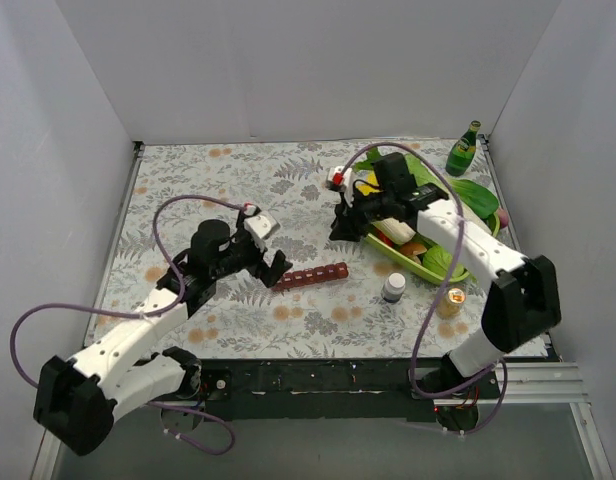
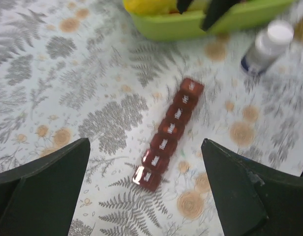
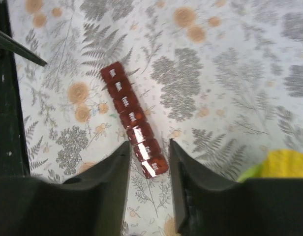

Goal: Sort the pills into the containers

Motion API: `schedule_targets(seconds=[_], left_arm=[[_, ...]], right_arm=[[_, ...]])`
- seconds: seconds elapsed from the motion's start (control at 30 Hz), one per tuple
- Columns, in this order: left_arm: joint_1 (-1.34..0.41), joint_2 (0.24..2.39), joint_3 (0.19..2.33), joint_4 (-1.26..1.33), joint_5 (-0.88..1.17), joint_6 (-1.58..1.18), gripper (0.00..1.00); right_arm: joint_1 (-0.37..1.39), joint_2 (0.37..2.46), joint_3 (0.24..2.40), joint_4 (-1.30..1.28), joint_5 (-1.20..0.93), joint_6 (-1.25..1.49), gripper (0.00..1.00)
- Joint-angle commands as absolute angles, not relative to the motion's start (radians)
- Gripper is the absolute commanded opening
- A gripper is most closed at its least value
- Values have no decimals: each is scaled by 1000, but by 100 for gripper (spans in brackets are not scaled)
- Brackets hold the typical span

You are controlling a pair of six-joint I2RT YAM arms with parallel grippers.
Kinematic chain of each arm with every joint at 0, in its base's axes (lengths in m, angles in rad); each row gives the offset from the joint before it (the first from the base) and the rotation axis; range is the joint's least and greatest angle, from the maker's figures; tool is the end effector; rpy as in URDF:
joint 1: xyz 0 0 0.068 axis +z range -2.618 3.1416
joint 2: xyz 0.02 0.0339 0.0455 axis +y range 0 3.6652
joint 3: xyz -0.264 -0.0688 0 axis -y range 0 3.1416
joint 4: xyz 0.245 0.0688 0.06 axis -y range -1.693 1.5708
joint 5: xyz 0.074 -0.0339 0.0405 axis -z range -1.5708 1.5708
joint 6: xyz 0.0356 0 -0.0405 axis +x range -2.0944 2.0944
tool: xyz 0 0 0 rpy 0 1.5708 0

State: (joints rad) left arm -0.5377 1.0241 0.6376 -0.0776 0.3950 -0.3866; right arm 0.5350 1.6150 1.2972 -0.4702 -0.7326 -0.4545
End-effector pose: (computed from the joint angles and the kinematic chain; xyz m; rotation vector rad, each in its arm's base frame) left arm 0.1887 -0.1285 0.2544 0.4220 2.0976 -0.9652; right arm 0.2924 0.2010 0.2865 -1.3779 1.8059 0.8972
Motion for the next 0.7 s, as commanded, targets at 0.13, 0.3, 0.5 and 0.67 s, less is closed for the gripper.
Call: schedule_targets(seconds=[0.13,0.3,0.5,0.67], left_arm=[[-505,853,942,-314,46,-1038,98],[-505,759,1009,-345,12,-1065,98],[-505,762,1055,-410,35,-1020,98],[-505,752,1060,-425,63,-993,98]], right_arm=[[333,1209,1272,-320,-535,-337,98],[308,1094,1308,-304,-247,-88,98],[217,1000,1304,-325,-198,-12,98],[181,971,1286,-321,-215,-8,98]])
